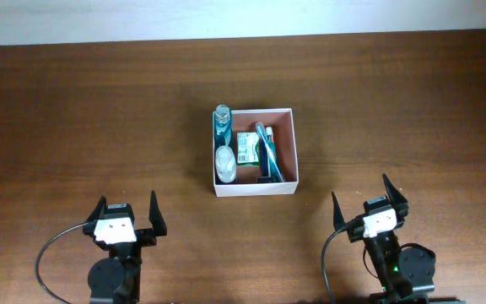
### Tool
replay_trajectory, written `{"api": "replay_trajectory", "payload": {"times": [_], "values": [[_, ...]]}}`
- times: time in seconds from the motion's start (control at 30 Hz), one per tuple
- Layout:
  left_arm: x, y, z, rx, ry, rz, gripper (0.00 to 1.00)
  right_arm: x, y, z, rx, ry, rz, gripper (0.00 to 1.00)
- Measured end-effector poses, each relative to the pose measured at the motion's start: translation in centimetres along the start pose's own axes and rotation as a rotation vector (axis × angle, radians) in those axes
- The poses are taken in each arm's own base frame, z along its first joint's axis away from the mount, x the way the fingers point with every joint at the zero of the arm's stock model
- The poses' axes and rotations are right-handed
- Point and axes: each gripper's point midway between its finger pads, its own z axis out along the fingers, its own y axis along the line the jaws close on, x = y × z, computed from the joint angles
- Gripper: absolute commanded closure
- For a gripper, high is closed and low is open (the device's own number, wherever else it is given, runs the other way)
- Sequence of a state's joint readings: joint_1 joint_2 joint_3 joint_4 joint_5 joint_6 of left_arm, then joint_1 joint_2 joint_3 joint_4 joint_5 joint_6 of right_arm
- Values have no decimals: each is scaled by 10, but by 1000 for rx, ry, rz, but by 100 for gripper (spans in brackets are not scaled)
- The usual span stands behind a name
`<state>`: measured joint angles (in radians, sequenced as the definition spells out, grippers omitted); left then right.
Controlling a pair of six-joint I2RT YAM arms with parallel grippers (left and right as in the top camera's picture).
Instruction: Pack container
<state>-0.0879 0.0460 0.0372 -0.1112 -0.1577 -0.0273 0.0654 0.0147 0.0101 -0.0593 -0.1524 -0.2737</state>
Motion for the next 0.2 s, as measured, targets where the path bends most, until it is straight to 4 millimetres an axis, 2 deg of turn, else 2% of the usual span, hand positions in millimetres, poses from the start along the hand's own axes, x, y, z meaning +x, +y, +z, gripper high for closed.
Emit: {"api": "replay_trajectory", "payload": {"times": [0.2], "values": [[0,0,0,0,0,0,0,0,0,0,0,0,0,1]]}}
